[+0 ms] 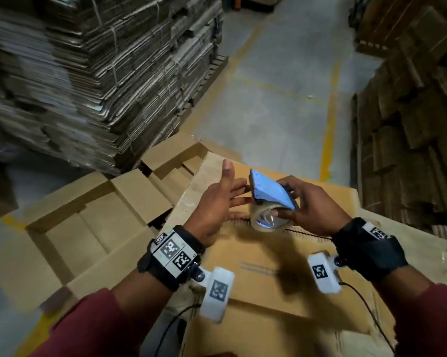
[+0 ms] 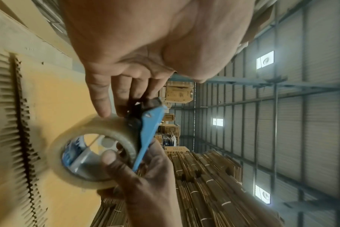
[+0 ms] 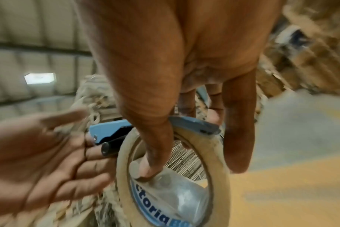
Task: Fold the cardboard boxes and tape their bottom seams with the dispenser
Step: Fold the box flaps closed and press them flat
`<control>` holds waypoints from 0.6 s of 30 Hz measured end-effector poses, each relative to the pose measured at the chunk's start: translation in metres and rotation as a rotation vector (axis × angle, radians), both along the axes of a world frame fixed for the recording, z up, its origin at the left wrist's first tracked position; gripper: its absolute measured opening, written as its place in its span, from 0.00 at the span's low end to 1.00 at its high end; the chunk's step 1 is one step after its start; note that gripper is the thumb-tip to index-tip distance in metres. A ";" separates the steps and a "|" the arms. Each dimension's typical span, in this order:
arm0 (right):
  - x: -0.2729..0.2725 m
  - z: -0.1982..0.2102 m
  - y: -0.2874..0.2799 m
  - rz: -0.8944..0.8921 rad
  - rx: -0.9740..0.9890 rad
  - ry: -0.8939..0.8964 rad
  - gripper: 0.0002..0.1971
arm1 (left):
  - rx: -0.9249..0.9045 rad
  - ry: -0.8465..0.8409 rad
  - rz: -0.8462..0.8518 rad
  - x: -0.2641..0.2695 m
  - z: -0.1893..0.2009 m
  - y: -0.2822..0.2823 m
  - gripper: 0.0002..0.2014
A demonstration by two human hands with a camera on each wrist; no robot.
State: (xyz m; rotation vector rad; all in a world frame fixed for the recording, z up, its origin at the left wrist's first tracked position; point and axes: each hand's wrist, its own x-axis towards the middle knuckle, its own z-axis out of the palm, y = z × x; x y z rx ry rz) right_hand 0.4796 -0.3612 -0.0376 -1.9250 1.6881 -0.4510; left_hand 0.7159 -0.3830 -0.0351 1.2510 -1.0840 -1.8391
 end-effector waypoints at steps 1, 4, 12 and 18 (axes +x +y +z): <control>0.006 -0.001 -0.001 0.024 -0.040 0.090 0.28 | 0.010 0.022 0.000 0.002 0.000 0.003 0.46; 0.021 0.002 0.001 0.023 -0.146 0.407 0.34 | 0.037 0.055 -0.034 0.009 -0.005 0.010 0.57; 0.021 -0.005 -0.014 0.068 -0.094 0.110 0.37 | 0.225 0.334 0.055 0.031 -0.011 0.012 0.56; 0.019 -0.015 -0.014 0.071 -0.076 -0.054 0.37 | 0.296 0.381 0.080 0.035 -0.015 0.009 0.49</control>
